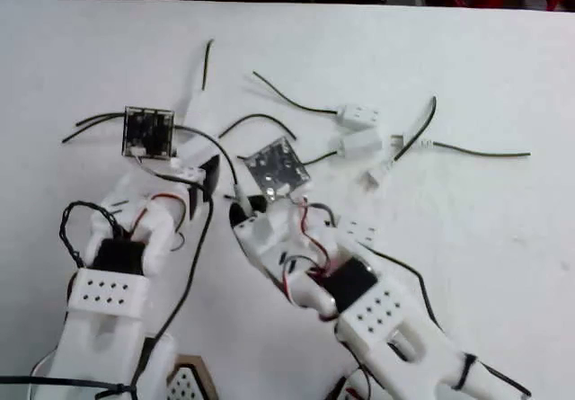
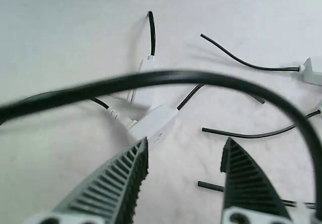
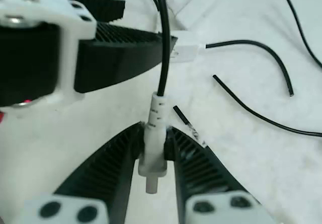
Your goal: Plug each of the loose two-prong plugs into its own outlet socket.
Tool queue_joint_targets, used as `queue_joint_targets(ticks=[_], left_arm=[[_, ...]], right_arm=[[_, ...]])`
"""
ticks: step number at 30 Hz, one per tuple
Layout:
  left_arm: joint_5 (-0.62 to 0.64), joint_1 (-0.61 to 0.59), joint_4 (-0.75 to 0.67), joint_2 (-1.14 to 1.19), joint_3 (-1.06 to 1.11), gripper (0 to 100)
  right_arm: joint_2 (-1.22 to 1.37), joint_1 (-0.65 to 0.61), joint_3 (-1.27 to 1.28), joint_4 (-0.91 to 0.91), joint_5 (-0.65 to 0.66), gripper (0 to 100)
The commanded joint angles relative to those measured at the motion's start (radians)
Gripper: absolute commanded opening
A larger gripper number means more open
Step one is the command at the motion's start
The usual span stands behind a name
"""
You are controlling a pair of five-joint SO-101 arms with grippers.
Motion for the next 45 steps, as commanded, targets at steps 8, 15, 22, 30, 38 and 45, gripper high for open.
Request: queue_joint_targets(ticks=[8, 15, 22, 30, 38, 45], left_arm=[[-0.002, 0.128, 0.018, -0.085, 0.002, 24], [-0.097, 0.263, 0.206, -0.329, 0.006, 24], [-0.107, 0.294, 0.233, -0.470, 0.107, 24], [-0.106, 0.157, 0.233, -0.484, 0.121, 24], [-0.230, 0.174, 0.264, -0.483, 0.123, 26], [-0.374, 0.266, 0.288, -0.374, 0.048, 28]], right_arm=[[-0.099, -0.004, 0.038, -0.018, 0.000, 1.7], [-0.099, -0.002, 0.054, -0.019, 0.000, 1.7], [-0.099, -0.002, 0.054, -0.013, 0.000, 1.7], [-0.110, 0.133, 0.057, -0.022, 0.000, 1.7], [-0.101, 0.526, 0.037, -0.209, -0.153, 1.7], [-0.101, 0.737, 0.038, -0.314, -0.338, 1.7]])
